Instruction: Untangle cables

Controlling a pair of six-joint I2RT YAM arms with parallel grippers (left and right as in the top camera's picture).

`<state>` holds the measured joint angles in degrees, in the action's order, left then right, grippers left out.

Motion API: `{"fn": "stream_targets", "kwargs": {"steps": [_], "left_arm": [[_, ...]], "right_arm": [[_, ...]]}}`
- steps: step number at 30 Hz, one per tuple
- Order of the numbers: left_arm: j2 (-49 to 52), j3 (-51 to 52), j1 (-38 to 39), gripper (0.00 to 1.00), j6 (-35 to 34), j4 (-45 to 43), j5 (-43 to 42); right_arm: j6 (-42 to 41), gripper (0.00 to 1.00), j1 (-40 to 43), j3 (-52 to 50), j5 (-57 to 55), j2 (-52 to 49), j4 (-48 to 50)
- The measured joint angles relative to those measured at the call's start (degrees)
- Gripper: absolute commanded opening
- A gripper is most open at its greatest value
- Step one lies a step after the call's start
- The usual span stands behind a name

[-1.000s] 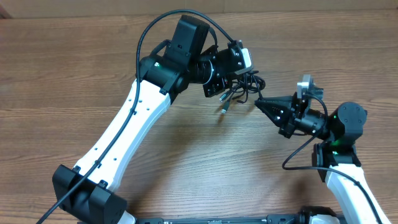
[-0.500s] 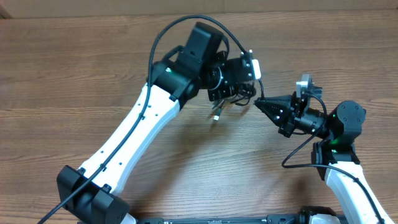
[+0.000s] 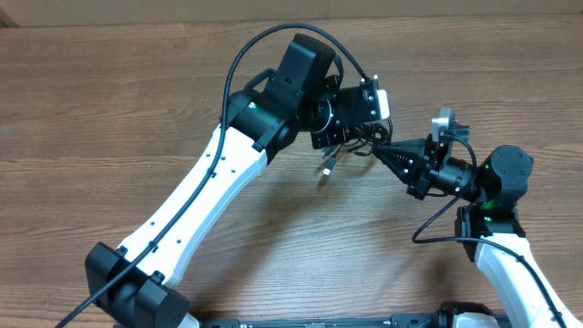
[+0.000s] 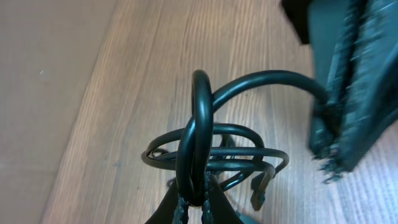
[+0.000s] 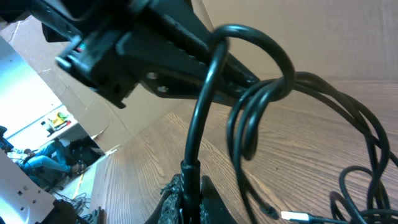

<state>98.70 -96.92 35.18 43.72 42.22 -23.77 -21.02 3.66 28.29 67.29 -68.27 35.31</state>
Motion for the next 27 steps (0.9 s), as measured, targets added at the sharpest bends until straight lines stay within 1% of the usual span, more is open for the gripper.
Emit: {"fn": "stream_targets", "kwargs": {"steps": [5, 6, 7, 8, 10, 11, 12, 15, 19, 21, 25, 27], "left_arm": [[0.0, 0.0, 0.0, 0.04, 0.02, 0.02, -3.63], [0.0, 0.0, 0.0, 0.1, 0.02, 0.02, -4.48], [0.0, 0.0, 0.0, 0.22, 0.22, 0.02, -5.25], [0.0, 0.0, 0.0, 0.32, 0.52, 0.0, -5.84], [0.0, 0.0, 0.02, 0.42, 0.5, 0.02, -6.78], [0.0, 0.0, 0.07, 0.51, 0.74, 0.02, -7.26], [0.0, 0.0, 0.11, 0.56, 0.55, 0.09, -7.56], [0.0, 0.0, 0.11, 0.56, 0.92, 0.81, -8.5], [0.0, 0.0, 0.11, 0.48, 1.2, 1.64, -9.11], [0.0, 0.0, 0.11, 0.46, 1.27, 1.68, -9.29], [0.0, 0.0, 0.11, 0.49, 1.27, 1.79, -9.29], [0.0, 0.0, 0.11, 0.48, 1.27, 2.01, -9.14]], "right_arm": [[0.0, 0.04, 0.0, 0.0, 0.0, -0.11, 0.07], [-0.02, 0.04, 0.0, 0.0, -0.02, -0.11, 0.07], [-0.02, 0.04, 0.0, 0.0, 0.02, -0.11, 0.07], [0.0, 0.04, 0.0, 0.0, 0.02, -0.11, 0.04], [-0.02, 0.04, 0.0, 0.0, -0.02, -0.15, 0.04], [-0.04, 0.04, 0.0, -0.02, 0.0, -0.15, 0.0], [-0.04, 0.04, 0.0, -0.02, -0.02, -0.17, -0.02], [-0.17, 0.04, 0.0, -0.02, -0.07, -0.2, -0.04], [-0.2, 0.04, 0.0, 0.0, -0.11, -0.26, -0.02], [-0.17, 0.04, 0.0, -0.02, -0.17, -0.26, 0.0], [-0.17, 0.04, 0.0, 0.0, -0.2, -0.26, -0.02], [-0.2, 0.04, -0.02, -0.02, -0.17, -0.26, 0.0]]}}
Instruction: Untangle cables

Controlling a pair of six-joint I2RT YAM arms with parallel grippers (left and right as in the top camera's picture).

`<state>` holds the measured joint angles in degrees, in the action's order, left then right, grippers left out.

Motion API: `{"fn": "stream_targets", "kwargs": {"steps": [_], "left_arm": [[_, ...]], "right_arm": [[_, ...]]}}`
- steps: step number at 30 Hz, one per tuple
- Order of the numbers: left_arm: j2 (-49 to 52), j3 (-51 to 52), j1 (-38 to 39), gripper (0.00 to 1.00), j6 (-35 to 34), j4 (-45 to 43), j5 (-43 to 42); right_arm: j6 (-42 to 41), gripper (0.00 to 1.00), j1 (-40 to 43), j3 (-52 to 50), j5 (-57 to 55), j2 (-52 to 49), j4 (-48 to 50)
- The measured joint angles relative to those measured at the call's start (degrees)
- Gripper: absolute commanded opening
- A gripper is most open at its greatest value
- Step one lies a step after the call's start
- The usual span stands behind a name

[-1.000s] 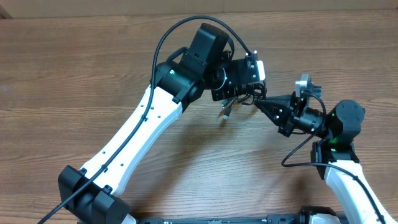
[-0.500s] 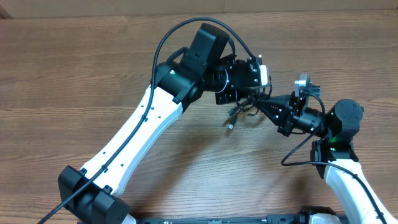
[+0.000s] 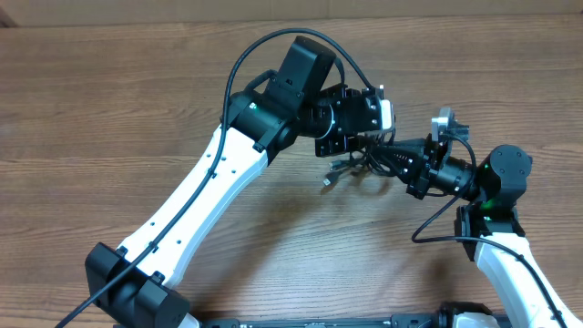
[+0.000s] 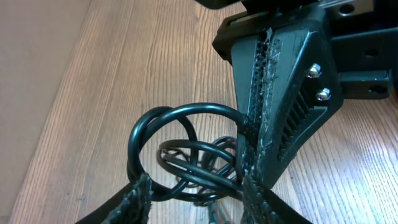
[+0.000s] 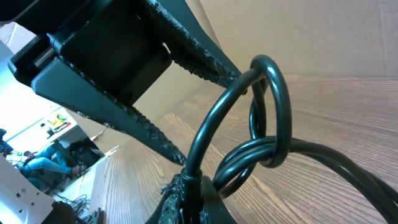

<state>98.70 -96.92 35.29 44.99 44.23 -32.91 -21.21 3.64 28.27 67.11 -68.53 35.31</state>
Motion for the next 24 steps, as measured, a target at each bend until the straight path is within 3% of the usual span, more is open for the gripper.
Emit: {"fn": "stream_targets", "kwargs": {"steps": [7, 14, 22, 23, 24], "left_arm": [[0.0, 0.0, 0.0, 0.46, -0.55, 1.38, 3.65], [0.0, 0.0, -0.61, 0.58, -6.91, 0.0, 6.12], [0.0, 0.0, -1.95, 0.65, -9.77, -0.55, 4.83], [0.0, 0.0, -1.95, 0.65, -10.03, -0.57, 4.81], [0.0, 0.0, -1.97, 0.58, -10.36, -0.57, 4.66]], "right_arm": [[-0.02, 0.04, 0.02, 0.02, 0.0, 0.0, 0.0], [0.0, 0.04, 0.02, 0.02, -0.02, 0.0, -0.02], [-0.15, 0.04, 0.02, 0.02, 1.51, -0.11, 3.21], [-0.17, 0.04, 0.02, 0.02, 1.92, -0.11, 3.67], [-0.2, 0.04, 0.02, 0.02, 2.58, -0.11, 4.37]]}}
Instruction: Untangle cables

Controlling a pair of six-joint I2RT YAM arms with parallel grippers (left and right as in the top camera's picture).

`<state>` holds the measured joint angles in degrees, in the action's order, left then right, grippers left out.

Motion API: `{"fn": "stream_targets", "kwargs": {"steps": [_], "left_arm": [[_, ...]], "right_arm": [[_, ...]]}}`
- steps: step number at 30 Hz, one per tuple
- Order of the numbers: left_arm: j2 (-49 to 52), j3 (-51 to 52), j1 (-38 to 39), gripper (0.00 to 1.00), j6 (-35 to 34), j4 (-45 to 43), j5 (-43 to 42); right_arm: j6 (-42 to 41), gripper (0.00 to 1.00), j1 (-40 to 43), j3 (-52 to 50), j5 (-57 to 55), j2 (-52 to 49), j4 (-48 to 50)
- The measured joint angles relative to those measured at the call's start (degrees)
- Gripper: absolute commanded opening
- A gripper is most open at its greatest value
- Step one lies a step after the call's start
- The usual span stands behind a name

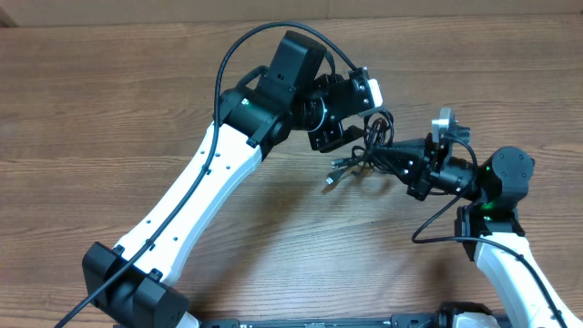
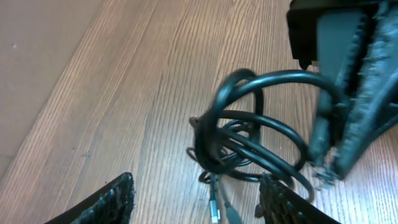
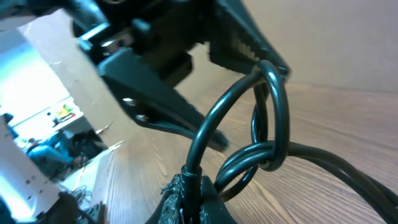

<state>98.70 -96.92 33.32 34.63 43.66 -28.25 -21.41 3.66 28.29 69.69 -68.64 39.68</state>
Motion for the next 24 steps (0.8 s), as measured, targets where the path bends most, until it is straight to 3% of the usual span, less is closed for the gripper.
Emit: {"fn": "stream_targets", "kwargs": {"steps": [2, 3, 12, 16, 24], "left_arm": [[0.0, 0.0, -0.02, 0.36, -0.66, -0.02, -0.61], [0.0, 0.0, -0.11, 0.3, -0.92, -0.02, -1.29], [0.0, 0.0, -3.72, 0.22, -1.51, -0.68, -14.36], [0.0, 0.0, -5.57, 0.24, -1.51, -0.2, -17.73], [0.0, 0.0, -5.66, 0.51, -1.66, 0.07, -21.73]], "right_arm": [[0.04, 0.04, 0.0, 0.0, 0.98, 0.0, 0.61], [0.02, 0.04, 0.0, 0.0, 1.44, 0.0, 0.76], [-0.02, 0.04, 0.0, -0.02, 3.67, 0.0, 2.16], [0.0, 0.04, 0.0, 0.0, 5.33, 0.0, 4.44], [0.02, 0.04, 0.0, -0.02, 6.62, 0.0, 4.68]]}}
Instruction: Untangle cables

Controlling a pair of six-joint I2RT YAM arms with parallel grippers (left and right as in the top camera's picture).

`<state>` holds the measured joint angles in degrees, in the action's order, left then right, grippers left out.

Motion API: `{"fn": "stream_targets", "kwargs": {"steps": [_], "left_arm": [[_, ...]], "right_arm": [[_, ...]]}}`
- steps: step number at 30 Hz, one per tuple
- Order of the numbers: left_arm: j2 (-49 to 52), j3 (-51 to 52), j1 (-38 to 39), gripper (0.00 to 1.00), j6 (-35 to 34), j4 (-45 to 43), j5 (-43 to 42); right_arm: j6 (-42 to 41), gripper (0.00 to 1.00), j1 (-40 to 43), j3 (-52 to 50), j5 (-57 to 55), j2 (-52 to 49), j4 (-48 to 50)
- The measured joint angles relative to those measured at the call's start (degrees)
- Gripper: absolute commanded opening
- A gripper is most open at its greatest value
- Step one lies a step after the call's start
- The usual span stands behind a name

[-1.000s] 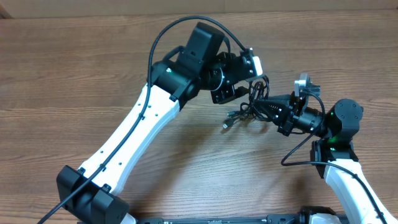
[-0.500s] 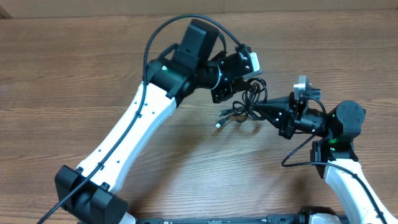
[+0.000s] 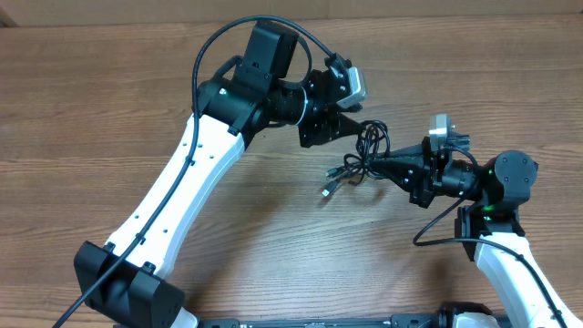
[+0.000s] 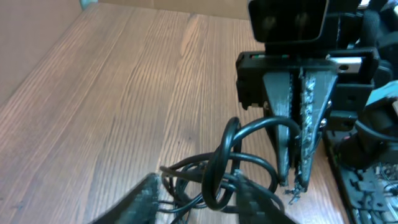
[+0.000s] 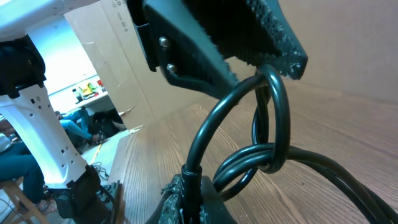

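A tangled bundle of black cables (image 3: 361, 153) sits at mid-table, with a plug end (image 3: 328, 189) trailing to the lower left. My right gripper (image 3: 381, 165) is shut on one thick strand (image 5: 198, 163) just below a loop (image 5: 273, 118). The left gripper (image 3: 344, 124) stands just above-left of the bundle, open. In the left wrist view its fingers (image 4: 148, 198) flank the near side of the cable loop (image 4: 219, 163) without clamping it, and my right gripper (image 4: 292, 134) faces it from behind the loop. The left gripper's fingers (image 5: 249, 34) loom over the loop in the right wrist view.
The wooden table (image 3: 109, 100) runs under both arms. A cardboard wall (image 3: 437, 7) lines the far edge. The right arm's own black cable (image 3: 428, 228) hangs beside its base at lower right.
My left arm has shifted left and its wrist has turned, so it now faces the bundle from the upper left. Its jaws stand narrower but still open. The right gripper keeps its hold.
At first both grippers were shut on the bundle, the left on a loop. Then the left was open around that loop. After that it stood wide open a little back from the cables, and now further left, while the right has held its strand throughout.
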<state>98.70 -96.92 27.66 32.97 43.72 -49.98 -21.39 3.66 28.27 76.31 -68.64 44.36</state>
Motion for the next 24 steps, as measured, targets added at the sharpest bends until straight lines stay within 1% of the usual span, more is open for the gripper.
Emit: {"fn": "stream_targets", "kwargs": {"steps": [4, 6, 7, 8, 9, 10, 11, 15, 16, 18, 19, 21, 23, 24], "left_arm": [[0.0, 0.0, 0.0, 0.59, -0.02, 1.31, -1.18], [0.0, 0.0, 0.0, 0.61, -0.07, 2.25, -2.05], [0.0, 0.0, 0.0, 0.57, -0.02, 2.78, -2.43], [0.0, 0.0, 0.0, 0.49, -0.07, 3.43, -2.64], [0.0, 0.0, 0.0, 0.33, -0.15, 3.98, -2.93], [0.0, 0.0, 0.0, 0.07, -0.17, 4.42, -3.08], [0.0, 0.0, 0.0, 0.04, 0.07, 4.76, -3.28], [0.0, 0.0, -0.02, 0.04, 0.37, 4.94, -3.48], [0.0, 0.0, -0.02, 0.05, 0.37, 4.92, -3.52], [0.0, 0.0, -0.02, 0.11, 0.35, 4.92, -3.65], [0.0, 0.0, 0.0, 0.17, 0.46, 4.92, -3.67], [0.0, 0.0, 0.0, 0.35, 0.57, 4.87, -3.69], [0.0, 0.0, 0.0, 0.55, 0.9, 4.87, -3.87], [0.0, 0.0, 0.0, 0.56, 0.9, 4.87, -3.89]], "right_arm": [[0.0, 0.04, 0.0, 0.02, 0.2, 0.0, 0.02], [-0.17, 0.04, 0.0, 0.0, 0.26, 0.0, 0.59], [-0.55, 0.04, 0.0, 0.02, 0.37, -0.02, 1.46], [-1.05, 0.04, -0.02, 0.02, 0.44, -0.04, 2.58], [-1.7, 0.04, 0.0, 0.0, 0.59, -0.09, 3.85], [-2.27, 0.04, 0.0, 0.02, 0.81, -0.11, 5.03], [-2.69, 0.04, 0.0, 0.0, 1.25, -0.11, 6.05], [-3.69, 0.04, 0.0, 0.02, 2.58, -0.11, 7.06], [-3.89, 0.04, 0.0, 0.02, 2.75, -0.11, 7.06], [-4.09, 0.04, 0.0, 0.02, 2.93, -0.11, 7.06], [-4.11, 0.04, 0.0, 0.0, 2.97, -0.11, 7.06], [-4.2, 0.04, 0.0, 0.02, 3.04, -0.11, 7.06], [-4.31, 0.04, 0.0, 0.02, 3.19, -0.11, 7.08], [-4.33, 0.04, 0.0, 0.02, 3.21, -0.11, 7.08]]}}
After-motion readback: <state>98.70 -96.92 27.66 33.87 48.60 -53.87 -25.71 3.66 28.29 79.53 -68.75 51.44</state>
